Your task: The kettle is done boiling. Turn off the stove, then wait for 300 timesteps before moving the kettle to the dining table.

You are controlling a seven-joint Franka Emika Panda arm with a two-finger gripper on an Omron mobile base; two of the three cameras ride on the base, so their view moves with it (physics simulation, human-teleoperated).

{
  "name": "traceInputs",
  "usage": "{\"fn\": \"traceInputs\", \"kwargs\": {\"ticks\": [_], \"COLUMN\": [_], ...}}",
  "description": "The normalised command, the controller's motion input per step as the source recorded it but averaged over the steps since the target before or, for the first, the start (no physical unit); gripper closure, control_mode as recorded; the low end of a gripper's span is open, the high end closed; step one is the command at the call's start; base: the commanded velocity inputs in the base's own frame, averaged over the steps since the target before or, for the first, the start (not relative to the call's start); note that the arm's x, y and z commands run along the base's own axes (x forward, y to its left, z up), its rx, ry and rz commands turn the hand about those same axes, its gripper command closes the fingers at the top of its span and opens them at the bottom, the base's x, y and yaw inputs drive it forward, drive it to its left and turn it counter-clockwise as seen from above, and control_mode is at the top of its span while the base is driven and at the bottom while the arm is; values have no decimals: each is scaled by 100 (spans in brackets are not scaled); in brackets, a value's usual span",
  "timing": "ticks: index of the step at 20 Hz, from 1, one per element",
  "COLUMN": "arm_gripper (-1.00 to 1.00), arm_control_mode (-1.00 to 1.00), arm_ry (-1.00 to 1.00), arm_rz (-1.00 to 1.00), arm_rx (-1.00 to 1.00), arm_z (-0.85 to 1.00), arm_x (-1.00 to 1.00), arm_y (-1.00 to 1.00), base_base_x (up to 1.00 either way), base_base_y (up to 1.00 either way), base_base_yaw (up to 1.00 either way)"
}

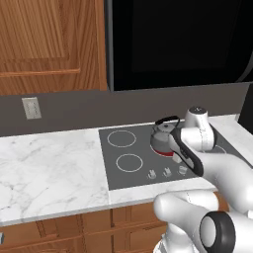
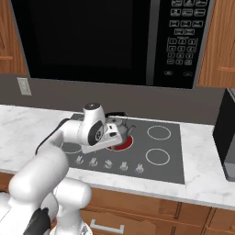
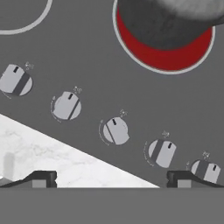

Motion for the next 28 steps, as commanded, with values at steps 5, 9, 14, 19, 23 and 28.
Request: {"fn": "traceInputs", "kwargs": {"ticks": [5, 9, 14, 19, 23, 28], "arm_gripper": [-100, -100, -100, -100, -100, -100], "arm_control_mode": [-100, -100, -100, -100, -100, -100], "arm_ry": [3, 2, 2, 2, 2, 3], "arm_rz": [0, 0, 0, 0, 0, 0], "arm_rx": [0, 0, 0, 0, 0, 0], "arm_z": [-10, -10, -11, -12, -16, -16], "arm_x": [7, 7, 5, 2, 0, 0], "arm_y": [0, 0, -3, -6, -6, -3], "base_base_x": [0, 0, 0, 0, 0, 0], "base_base_y": [0, 0, 0, 0, 0, 0], "base_base_yaw": [0, 0, 0, 0, 0, 0]}}
